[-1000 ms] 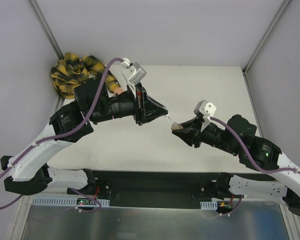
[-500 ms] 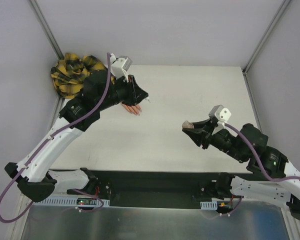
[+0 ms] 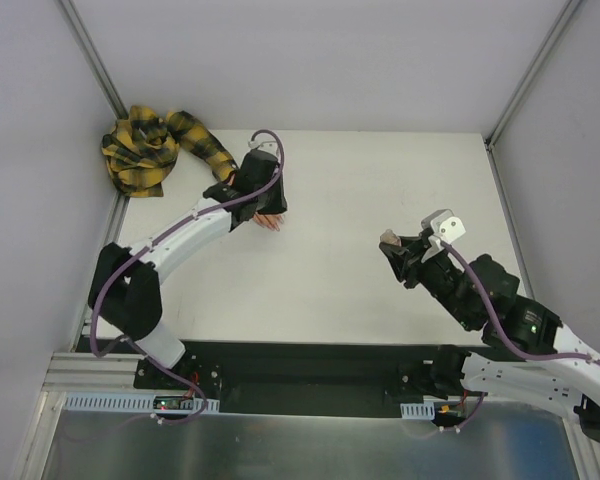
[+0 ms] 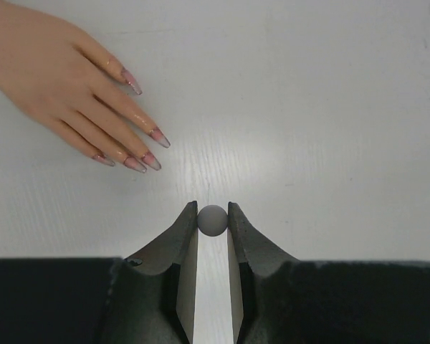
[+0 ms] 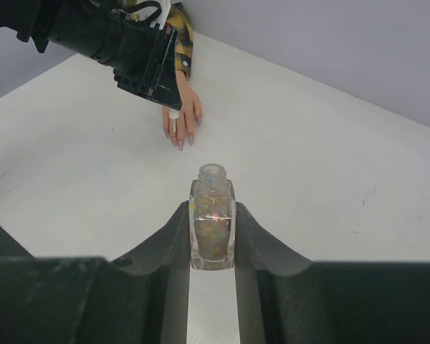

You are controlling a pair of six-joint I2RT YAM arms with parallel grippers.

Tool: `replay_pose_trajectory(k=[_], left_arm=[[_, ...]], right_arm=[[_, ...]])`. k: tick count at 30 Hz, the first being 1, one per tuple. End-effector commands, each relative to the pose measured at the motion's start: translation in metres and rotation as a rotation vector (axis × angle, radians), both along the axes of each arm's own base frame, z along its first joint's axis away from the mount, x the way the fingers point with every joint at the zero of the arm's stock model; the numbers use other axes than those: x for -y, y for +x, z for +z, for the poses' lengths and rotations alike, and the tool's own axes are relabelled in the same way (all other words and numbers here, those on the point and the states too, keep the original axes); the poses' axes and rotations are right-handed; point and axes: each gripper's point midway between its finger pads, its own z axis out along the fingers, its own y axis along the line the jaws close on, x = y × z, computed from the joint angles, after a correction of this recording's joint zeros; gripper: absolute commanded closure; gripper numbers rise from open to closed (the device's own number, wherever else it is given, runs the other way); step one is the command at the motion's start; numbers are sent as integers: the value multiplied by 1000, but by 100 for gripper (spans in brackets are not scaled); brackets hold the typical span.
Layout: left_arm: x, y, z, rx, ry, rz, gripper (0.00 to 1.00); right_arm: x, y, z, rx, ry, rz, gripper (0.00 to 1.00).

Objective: Paint the nails

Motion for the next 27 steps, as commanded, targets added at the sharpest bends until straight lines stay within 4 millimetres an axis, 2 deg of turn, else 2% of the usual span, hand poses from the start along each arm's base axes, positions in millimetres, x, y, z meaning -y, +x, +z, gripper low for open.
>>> replay_pose_trajectory(k=[1, 2, 3, 5, 6, 9, 16, 22, 27], left_arm=[[12, 29, -11, 53, -42, 29, 100], [15, 36, -13, 64, -44, 28, 100], [16, 41, -29, 41, -23, 34, 100], [19, 50, -32, 45, -18, 38, 100], [20, 55, -41, 40, -7, 44, 100], [15, 64, -50, 61, 20, 77, 100], [7, 73, -57, 81, 69, 93, 100], [-11, 78, -68, 64, 85, 160, 100], [-17, 83, -66, 85, 86, 176, 100]], right_arm=[[15, 12, 11, 48, 64, -104, 100], [16, 13, 11, 55, 65, -110, 100], [18, 15, 10, 58, 59, -120, 100], [19, 17, 7, 65, 35, -128, 100], [21, 20, 6, 67, 28, -142, 100], [23, 22, 3, 71, 9, -150, 100], [24, 23, 4, 77, 14, -142, 100], [24, 24, 6, 78, 13, -144, 100], [24, 26, 6, 77, 4, -151, 100]])
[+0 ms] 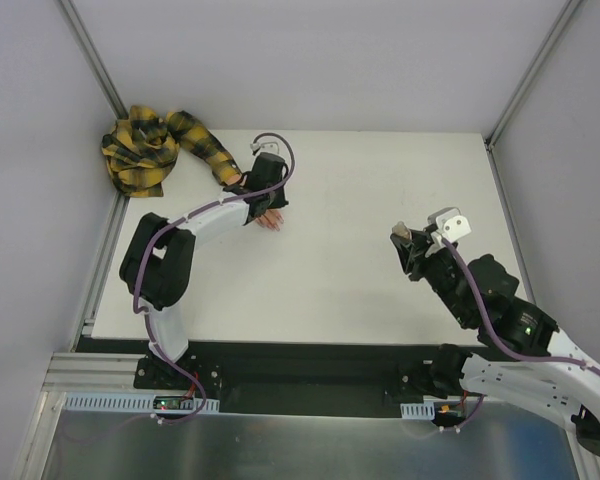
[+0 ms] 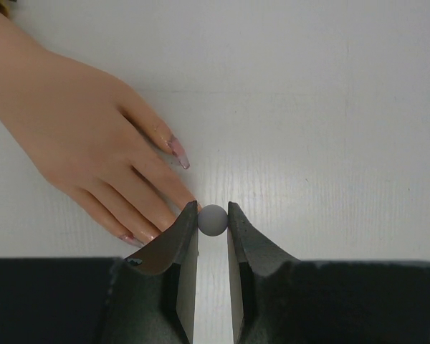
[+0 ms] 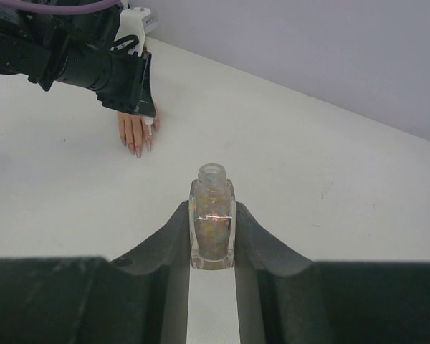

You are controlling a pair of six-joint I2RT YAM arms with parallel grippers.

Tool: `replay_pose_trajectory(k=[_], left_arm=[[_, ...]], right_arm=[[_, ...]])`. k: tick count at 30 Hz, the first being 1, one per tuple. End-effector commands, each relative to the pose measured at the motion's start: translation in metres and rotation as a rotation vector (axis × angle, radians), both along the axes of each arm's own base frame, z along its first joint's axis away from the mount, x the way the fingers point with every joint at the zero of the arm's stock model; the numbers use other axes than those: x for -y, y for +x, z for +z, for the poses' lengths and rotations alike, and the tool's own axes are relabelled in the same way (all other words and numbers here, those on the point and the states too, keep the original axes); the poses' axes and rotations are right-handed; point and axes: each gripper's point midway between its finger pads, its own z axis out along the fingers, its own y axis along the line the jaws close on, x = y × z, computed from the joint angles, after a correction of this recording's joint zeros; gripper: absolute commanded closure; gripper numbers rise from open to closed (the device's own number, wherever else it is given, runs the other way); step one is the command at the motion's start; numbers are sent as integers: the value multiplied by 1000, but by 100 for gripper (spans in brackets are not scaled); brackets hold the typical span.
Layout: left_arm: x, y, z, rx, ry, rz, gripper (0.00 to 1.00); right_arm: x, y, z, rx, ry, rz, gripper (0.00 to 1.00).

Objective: Paint the nails

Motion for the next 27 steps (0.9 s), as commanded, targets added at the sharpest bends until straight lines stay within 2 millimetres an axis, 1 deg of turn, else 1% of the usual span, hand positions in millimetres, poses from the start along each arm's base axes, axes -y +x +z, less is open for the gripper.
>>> replay_pose_trajectory(k=[1, 4, 5, 15, 19, 23, 27], left_arm=[[-5, 16, 10, 56, -6, 37, 100], [-4, 16, 6, 48, -10, 35, 100], [-4, 15, 2, 39, -8, 35, 100], [-8, 15, -10, 18, -1, 65, 100], [-10, 15, -11, 16, 10, 76, 100], [-10, 14, -15, 6, 10, 75, 100], [-9, 15, -16, 4, 7, 69, 100]], right_arm=[[-1, 4, 16, 35, 37, -9, 100], [-1, 5, 16, 33, 39, -10, 100], [-2, 5, 14, 30, 34, -10, 100], [-5, 8, 11, 18, 32, -5, 100], [-5, 8, 9, 15, 33, -3, 100], [-5, 8, 9, 13, 35, -3, 100], [-6, 8, 8, 11, 34, -2, 100]])
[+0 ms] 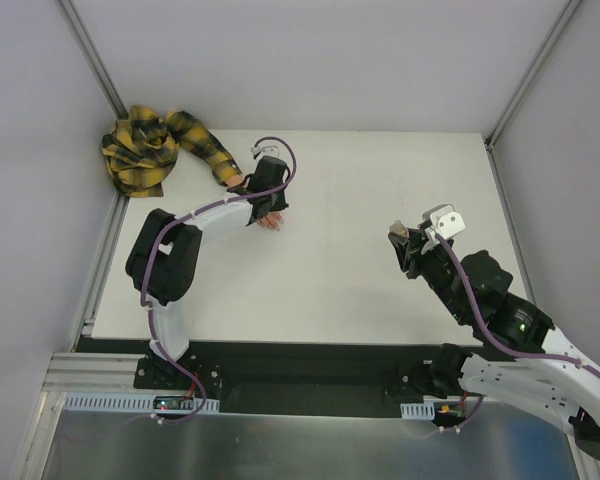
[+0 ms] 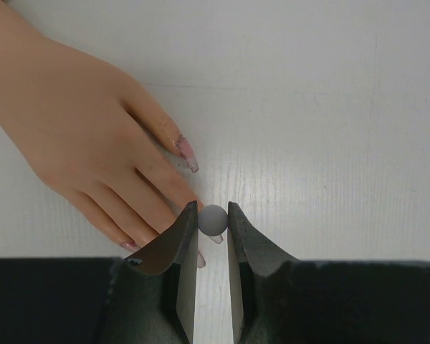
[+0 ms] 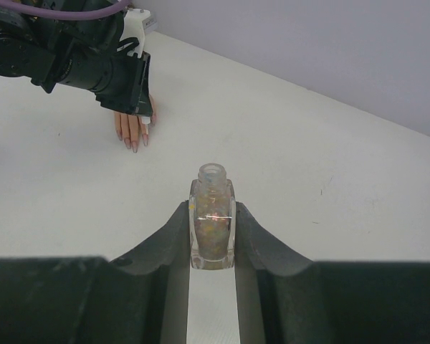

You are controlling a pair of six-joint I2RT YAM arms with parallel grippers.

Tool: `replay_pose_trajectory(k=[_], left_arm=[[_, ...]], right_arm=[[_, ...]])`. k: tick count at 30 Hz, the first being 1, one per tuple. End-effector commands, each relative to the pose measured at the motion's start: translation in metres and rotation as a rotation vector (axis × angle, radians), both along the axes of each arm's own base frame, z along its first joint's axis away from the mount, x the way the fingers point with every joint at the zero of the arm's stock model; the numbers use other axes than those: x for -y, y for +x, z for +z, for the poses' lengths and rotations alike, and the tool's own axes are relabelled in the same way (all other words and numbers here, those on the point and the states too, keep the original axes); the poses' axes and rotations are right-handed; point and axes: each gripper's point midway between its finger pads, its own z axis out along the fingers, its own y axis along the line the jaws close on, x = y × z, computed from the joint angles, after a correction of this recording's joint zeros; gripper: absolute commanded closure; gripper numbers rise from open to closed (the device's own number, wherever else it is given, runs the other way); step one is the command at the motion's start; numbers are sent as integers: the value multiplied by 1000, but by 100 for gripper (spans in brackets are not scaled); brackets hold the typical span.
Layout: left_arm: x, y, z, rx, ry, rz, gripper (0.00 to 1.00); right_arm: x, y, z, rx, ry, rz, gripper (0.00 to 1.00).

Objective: Paint the nails

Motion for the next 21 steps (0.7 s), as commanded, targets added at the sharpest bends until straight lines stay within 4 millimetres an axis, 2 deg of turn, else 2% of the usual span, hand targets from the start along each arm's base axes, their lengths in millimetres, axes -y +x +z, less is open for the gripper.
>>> replay_pose_trajectory(k=[1, 21], left_arm=[[-1, 7, 3, 18, -11, 28, 100], [-5, 2, -3, -5, -11, 39, 100]], right_arm=[[-3, 2, 14, 28, 54, 4, 100], [-7, 2, 11, 14, 56, 15, 100]])
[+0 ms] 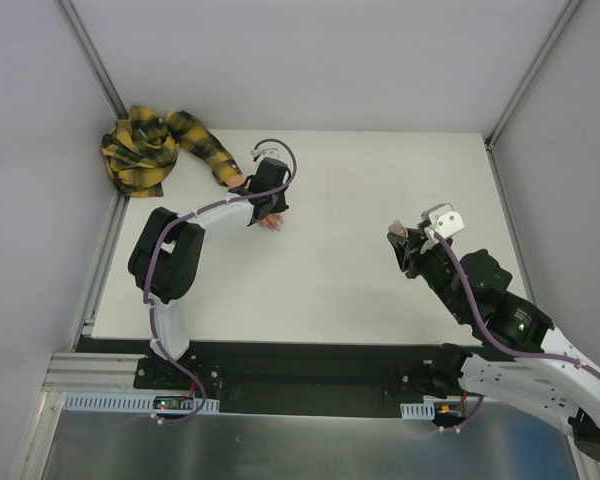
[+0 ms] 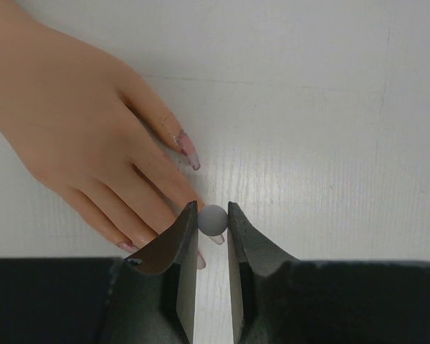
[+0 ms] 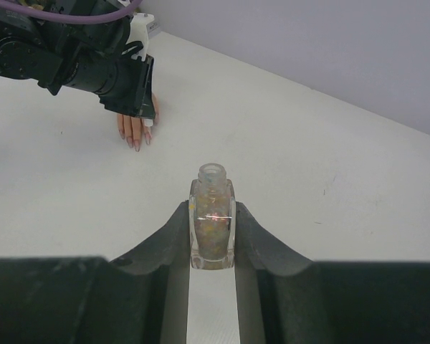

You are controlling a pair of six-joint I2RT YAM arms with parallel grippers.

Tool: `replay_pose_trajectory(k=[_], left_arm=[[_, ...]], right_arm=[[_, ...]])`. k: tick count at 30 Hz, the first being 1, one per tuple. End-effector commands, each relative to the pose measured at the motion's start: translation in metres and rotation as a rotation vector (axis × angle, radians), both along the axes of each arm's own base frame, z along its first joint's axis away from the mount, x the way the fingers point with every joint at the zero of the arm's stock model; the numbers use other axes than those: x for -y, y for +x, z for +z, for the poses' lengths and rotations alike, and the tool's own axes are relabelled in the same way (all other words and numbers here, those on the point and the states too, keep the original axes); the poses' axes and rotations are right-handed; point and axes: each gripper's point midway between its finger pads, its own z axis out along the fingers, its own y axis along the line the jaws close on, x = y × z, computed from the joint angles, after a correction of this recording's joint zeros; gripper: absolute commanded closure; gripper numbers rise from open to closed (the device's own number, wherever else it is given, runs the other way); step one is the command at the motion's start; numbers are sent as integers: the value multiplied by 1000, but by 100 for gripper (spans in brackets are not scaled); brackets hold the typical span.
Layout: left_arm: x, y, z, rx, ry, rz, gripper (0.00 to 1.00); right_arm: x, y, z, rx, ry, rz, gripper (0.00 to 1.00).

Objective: Paint the nails

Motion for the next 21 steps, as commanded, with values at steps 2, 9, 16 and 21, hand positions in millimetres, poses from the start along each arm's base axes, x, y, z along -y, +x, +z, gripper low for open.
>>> replay_pose_trajectory(k=[2, 9, 16, 21], left_arm=[[-5, 3, 7, 17, -4, 23, 100], [-6, -1, 12, 25, -13, 14, 100], [-4, -3, 21, 58, -26, -11, 100], [-7, -5, 19, 54, -23, 4, 100]], right_arm=[[-5, 2, 11, 19, 53, 6, 100], [-7, 3, 10, 12, 50, 7, 100], [-9, 4, 9, 6, 52, 16, 100], [-10, 4, 8, 1, 52, 20, 100]])
